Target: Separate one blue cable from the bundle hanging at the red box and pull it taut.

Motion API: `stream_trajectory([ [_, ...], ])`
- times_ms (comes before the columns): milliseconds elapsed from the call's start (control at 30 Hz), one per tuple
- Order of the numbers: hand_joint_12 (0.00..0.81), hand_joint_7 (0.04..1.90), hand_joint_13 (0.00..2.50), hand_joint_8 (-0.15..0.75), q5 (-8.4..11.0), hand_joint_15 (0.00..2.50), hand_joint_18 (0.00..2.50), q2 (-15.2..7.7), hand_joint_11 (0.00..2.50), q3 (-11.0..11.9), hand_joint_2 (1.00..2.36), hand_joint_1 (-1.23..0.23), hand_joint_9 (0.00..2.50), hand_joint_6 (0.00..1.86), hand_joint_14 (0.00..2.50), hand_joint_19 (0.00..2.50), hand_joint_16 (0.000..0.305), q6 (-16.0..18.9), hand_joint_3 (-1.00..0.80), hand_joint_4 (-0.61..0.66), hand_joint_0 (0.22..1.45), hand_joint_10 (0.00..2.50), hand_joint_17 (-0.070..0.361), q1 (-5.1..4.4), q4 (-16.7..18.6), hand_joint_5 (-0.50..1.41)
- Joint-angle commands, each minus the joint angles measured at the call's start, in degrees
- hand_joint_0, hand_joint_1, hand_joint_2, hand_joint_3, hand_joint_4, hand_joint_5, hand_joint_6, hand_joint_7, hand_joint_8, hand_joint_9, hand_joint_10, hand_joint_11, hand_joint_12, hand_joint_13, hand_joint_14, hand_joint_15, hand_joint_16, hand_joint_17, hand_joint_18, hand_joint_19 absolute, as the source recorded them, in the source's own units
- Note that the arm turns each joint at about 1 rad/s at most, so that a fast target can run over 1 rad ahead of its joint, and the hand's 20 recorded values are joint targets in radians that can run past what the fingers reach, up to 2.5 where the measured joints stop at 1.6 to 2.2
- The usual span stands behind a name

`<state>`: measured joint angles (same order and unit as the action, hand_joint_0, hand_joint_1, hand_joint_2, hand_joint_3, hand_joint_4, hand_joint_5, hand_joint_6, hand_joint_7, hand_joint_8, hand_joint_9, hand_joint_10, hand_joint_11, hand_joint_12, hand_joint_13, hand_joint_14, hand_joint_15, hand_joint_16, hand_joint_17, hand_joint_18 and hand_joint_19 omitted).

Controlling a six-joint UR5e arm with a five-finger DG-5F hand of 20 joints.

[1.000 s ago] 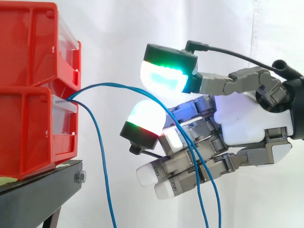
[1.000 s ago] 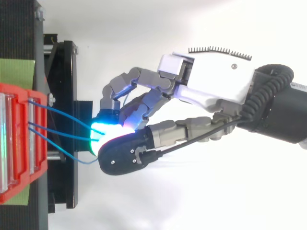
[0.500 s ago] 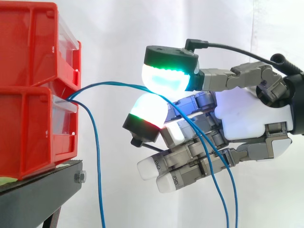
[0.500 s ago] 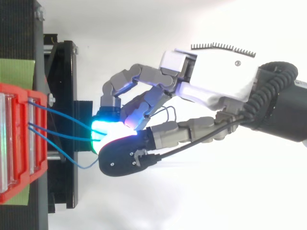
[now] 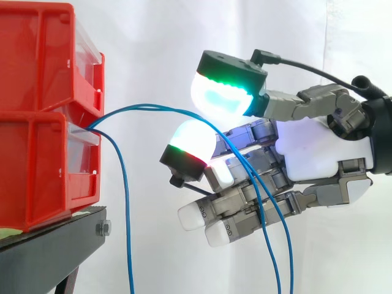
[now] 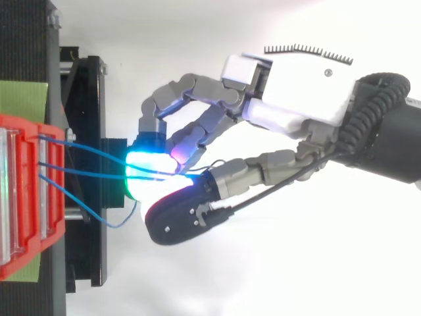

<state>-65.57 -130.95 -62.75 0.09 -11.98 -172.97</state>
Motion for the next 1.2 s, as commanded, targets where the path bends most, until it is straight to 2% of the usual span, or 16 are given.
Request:
stream_trajectory([
  [0, 0.340, 1.00, 0.79, 0.385, 0.00, 0.29, 0.74, 0.00, 0.70, 0.00, 1.00, -0.67, 1.13, 0.93, 0.01, 0.35, 0.039, 0.00, -0.50, 0.18, 0.52, 0.01, 0.087, 0.11, 0.00, -0.16],
  [133, 0.327, 1.04, 0.79, 0.374, 0.00, 0.29, 0.72, 0.08, 0.71, 0.00, 1.00, -0.57, 1.14, 0.93, 0.01, 0.36, 0.036, 0.00, -0.50, 0.16, 0.59, 0.02, 0.082, 0.11, 0.00, -0.16],
  [300, 0.328, 1.13, 0.79, 0.381, 0.00, 0.30, 0.73, 0.00, 0.71, 0.00, 1.02, -0.73, 1.13, 0.95, 0.01, 0.37, 0.036, 0.00, -0.30, 0.15, 0.64, 0.02, 0.082, 0.11, 0.00, -0.15],
  [433, 0.330, 1.16, 0.79, 0.380, 0.00, 0.29, 0.73, 0.00, 0.72, 0.00, 1.02, -0.82, 1.11, 0.96, 0.01, 0.37, 0.037, 0.00, -0.24, 0.07, 0.69, 0.02, 0.082, 0.11, 0.00, -0.16],
  [533, 0.329, 1.18, 0.79, 0.366, 0.00, 0.30, 0.72, 0.00, 0.73, 0.00, 1.02, -0.84, 1.08, 0.97, 0.01, 0.38, 0.037, 0.00, -0.29, 0.03, 0.75, 0.01, 0.083, 0.11, 0.00, -0.17],
  [600, 0.326, 1.24, 0.78, 0.365, 0.00, 0.30, 0.71, 0.08, 0.72, 0.00, 1.01, -0.87, 1.07, 0.97, 0.01, 0.39, 0.037, 0.00, -0.35, 0.06, 0.78, 0.02, 0.083, 0.11, 0.00, -0.17],
  [667, 0.324, 1.22, 0.78, 0.359, 0.00, 0.30, 0.72, 0.00, 0.72, 0.09, 1.00, -0.86, 1.08, 0.97, 0.01, 0.39, 0.037, 0.00, -0.47, 0.05, 0.81, 0.02, 0.083, 0.11, -0.09, -0.16],
  [733, 0.323, 1.23, 0.77, 0.360, 0.00, 0.30, 0.72, 0.00, 0.73, 0.00, 1.00, -0.86, 1.08, 0.97, 0.01, 0.38, 0.037, 0.00, -0.50, 0.04, 0.81, 0.01, 0.082, 0.20, -0.18, -0.16],
  [933, 0.315, 1.25, 0.78, 0.355, -0.79, 0.30, 0.74, 0.17, 0.72, 0.00, 1.00, -0.92, 1.09, 0.96, 0.01, 0.36, 0.036, 0.00, -0.50, 0.13, 0.71, 0.02, 0.081, 0.55, -2.28, -0.14],
  [1033, 0.312, 1.19, 0.78, 0.358, -0.88, 0.31, 0.74, 0.44, 0.74, 0.00, 1.00, -0.93, 1.12, 0.95, 0.01, 0.38, 0.036, 0.00, -0.50, 0.15, 0.61, 0.02, 0.080, 0.64, -2.37, -0.13],
  [1167, 0.353, 1.14, 0.80, 0.387, -0.97, 0.32, 0.77, 0.87, 0.72, 0.00, 1.00, -0.88, 1.15, 0.94, 0.01, 0.37, 0.043, 0.00, -0.50, 0.16, 0.46, 0.01, 0.097, 0.82, -2.64, -0.12],
])
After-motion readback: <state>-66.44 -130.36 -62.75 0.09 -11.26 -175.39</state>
